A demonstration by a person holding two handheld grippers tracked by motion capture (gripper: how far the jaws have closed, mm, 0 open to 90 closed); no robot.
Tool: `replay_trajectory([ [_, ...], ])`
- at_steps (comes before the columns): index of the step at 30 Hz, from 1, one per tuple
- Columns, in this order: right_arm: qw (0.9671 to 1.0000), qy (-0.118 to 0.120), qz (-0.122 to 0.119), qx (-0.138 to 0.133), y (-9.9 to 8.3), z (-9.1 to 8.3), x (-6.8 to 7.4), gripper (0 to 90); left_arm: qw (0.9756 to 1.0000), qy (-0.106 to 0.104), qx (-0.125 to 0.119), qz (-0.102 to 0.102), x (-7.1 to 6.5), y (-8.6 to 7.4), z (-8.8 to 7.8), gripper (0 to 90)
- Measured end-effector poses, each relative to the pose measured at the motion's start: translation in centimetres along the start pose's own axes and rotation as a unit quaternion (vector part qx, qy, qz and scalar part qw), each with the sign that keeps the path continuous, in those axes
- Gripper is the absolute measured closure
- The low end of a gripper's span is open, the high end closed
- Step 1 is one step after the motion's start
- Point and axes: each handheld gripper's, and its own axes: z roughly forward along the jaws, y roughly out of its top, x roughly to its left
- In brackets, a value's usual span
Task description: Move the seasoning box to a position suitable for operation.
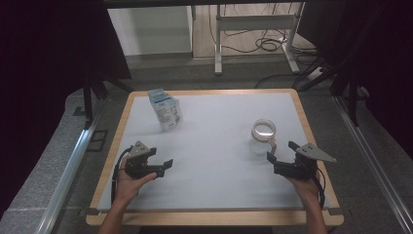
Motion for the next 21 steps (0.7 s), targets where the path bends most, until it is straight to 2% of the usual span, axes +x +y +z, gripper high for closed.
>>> replay_trajectory([
  [5, 1.0000, -0.001, 0.002, 0.001, 0.0, -0.7, -0.1, 8.4, 0.9999, -0.012, -0.003, 0.005, -0.3, -0.1, -0.3, 17.8],
  [8, 0.9999, -0.007, -0.002, 0.015, -0.2, -1.0, 0.2, 9.1, 0.9999, -0.005, 0.007, 0.010, -0.6, -0.2, -0.2, 17.9],
  [13, 0.9997, -0.006, -0.007, 0.020, -0.6, -2.0, 0.8, 9.7, 0.9999, -0.011, 0.005, 0.009, -0.8, -0.6, -0.5, 18.5],
  [18, 0.9997, -0.008, -0.002, 0.023, -0.7, -2.7, 0.5, 10.2, 0.9998, -0.004, 0.020, 0.007, -0.1, -1.2, -0.2, 19.4],
  [19, 0.9998, -0.003, 0.011, 0.015, -0.3, -2.8, 0.4, 10.3, 0.9998, -0.010, 0.016, -0.002, 0.3, -1.2, -0.1, 19.4],
  [21, 0.9998, 0.001, 0.014, 0.012, 0.3, -2.7, 0.3, 10.4, 0.9998, -0.015, 0.012, -0.008, 0.6, -1.1, -0.1, 19.5],
])
